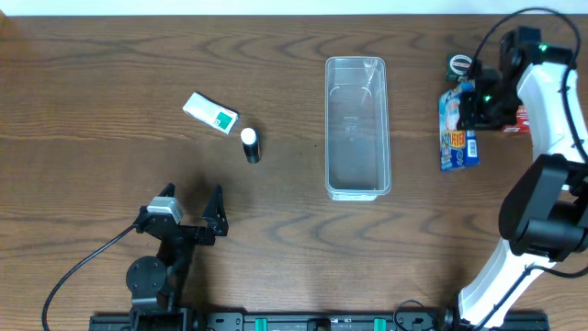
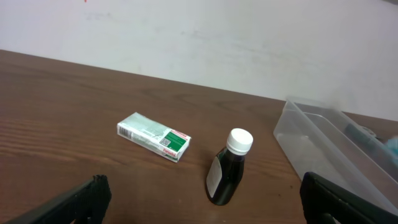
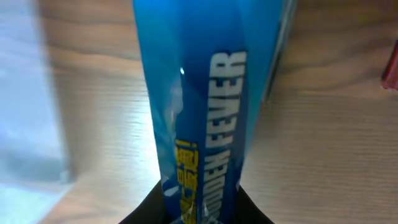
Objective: Pack container
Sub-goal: 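Lift the blue box with the right gripper toward the clear container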
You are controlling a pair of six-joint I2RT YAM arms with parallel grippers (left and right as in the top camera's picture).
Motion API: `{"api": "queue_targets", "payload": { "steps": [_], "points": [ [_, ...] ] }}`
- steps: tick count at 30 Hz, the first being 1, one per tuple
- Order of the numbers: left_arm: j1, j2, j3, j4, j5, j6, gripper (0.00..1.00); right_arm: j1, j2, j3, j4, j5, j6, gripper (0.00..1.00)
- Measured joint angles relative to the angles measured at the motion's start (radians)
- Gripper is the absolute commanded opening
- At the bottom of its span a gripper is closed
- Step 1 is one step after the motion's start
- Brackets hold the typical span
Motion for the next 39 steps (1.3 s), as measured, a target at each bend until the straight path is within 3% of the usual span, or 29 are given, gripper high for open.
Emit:
{"api": "queue_targets", "payload": {
  "steps": [3, 8, 19, 28, 39],
  "points": [
    [0.000, 0.000, 0.000, 0.000, 0.000, 0.000, 0.98, 0.005, -0.031, 0.058, -0.062, -0.039, 0.011, 0.13],
    [0.000, 0.000, 0.000, 0.000, 0.000, 0.000, 0.98, 0.028, -0.105, 0.129, -0.102, -0.075, 0.041, 0.15],
    [0.000, 0.000, 0.000, 0.000, 0.000, 0.000, 0.98, 0.110, -0.241, 0.160, -0.053, -0.310, 0.097, 0.15],
    [0.000, 0.000, 0.000, 0.000, 0.000, 0.000, 0.98, 0.271, -0.228, 0.159, 0.089, -0.342, 0.201, 0.15],
    [0.000, 0.000, 0.000, 0.000, 0.000, 0.000, 0.98, 0.282, -0.075, 0.159, 0.203, -0.416, 0.303, 0.15]
  ]
}}
